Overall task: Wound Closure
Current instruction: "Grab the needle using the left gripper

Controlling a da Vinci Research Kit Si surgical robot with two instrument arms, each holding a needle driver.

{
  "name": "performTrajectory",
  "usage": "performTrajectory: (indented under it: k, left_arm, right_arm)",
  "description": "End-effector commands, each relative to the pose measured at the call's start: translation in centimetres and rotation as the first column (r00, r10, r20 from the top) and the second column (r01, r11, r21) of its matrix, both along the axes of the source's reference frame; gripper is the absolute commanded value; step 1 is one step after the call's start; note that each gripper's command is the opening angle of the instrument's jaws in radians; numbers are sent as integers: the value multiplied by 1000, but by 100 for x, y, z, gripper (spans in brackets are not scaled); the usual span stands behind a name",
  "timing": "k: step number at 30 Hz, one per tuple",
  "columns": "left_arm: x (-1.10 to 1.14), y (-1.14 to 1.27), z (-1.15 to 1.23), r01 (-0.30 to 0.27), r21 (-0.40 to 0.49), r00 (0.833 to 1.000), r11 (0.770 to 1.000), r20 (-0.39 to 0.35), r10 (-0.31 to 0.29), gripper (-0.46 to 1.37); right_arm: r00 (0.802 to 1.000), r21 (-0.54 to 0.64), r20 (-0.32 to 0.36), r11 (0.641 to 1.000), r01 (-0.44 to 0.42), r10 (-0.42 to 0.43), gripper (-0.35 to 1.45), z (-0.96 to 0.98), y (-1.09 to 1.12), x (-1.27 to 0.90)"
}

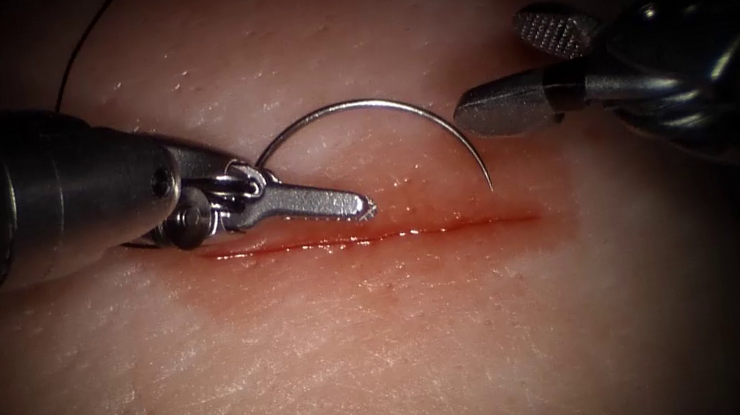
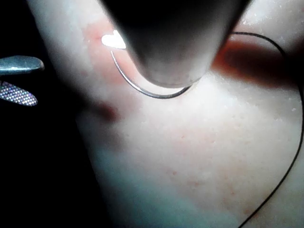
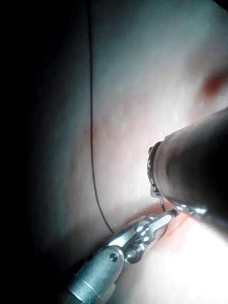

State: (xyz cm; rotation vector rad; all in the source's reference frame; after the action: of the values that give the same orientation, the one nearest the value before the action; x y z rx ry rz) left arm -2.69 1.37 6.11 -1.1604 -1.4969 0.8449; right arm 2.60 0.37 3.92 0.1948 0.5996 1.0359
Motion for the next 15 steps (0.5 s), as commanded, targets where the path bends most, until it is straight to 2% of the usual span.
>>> performTrajectory:
  k: [1,15]
  left_arm:
    - [0,0,0,2,0,1000,1000,8,-2,-11]
    - [0,0,-5,2,9,1000,1000,7,-2,-30]
  right_arm:
    - [1000,1,-4,1000,2,-2,110,0,0,0]
    - [1000,4,-4,1000,2,-2,112,-1,1,-1]
